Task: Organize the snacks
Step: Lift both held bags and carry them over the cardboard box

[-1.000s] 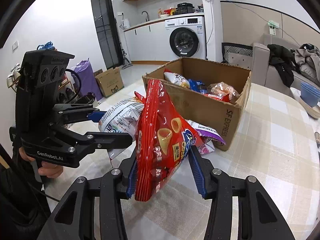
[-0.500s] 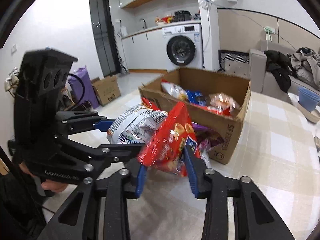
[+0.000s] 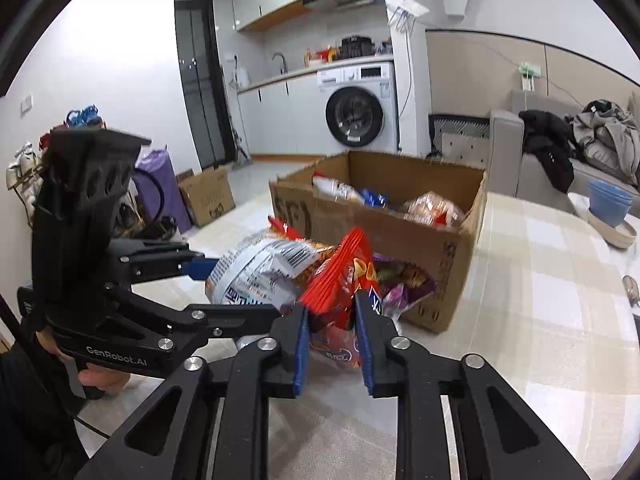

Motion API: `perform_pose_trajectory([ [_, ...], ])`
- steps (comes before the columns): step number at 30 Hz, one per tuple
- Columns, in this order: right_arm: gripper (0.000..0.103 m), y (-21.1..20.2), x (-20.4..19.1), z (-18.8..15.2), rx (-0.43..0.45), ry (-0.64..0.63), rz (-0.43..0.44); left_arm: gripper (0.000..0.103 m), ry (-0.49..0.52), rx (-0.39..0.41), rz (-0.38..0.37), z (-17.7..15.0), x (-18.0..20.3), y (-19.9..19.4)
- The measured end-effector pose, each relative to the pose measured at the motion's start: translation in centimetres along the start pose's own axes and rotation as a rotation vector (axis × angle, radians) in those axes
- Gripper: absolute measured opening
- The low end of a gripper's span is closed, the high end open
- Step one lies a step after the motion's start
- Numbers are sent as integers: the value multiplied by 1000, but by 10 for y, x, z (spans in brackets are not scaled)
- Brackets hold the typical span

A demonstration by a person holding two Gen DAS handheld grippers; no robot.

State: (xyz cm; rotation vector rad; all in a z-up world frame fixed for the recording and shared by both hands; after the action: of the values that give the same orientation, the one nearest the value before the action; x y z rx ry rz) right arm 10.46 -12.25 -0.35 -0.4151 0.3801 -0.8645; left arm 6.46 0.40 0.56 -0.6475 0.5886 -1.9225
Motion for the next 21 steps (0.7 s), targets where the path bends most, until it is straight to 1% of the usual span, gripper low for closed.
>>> perform_pose_trajectory([
  [6,18,-9,0,6,49,-4,3,54,-16,18,-14,5,-5,-9],
  [13,18,-21,1,9,101,-3,13,54,-25,39,-10,12,-10,-26],
  [21,18,-31,2,12,137,7,9,54,-31,63,4,17,-9,-36],
])
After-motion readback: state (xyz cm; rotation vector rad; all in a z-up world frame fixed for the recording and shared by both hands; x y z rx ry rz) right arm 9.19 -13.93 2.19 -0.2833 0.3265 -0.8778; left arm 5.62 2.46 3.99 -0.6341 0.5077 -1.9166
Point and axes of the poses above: each gripper's, at about its wrist camera, not at the fingertips, and y roughly the way its jaws point, x to its right, z to its top, the point moved 4 cm from there along y, roughly the way its jaws point, and after that the axes turned 1 degree about -z, right-handed, at the moved point
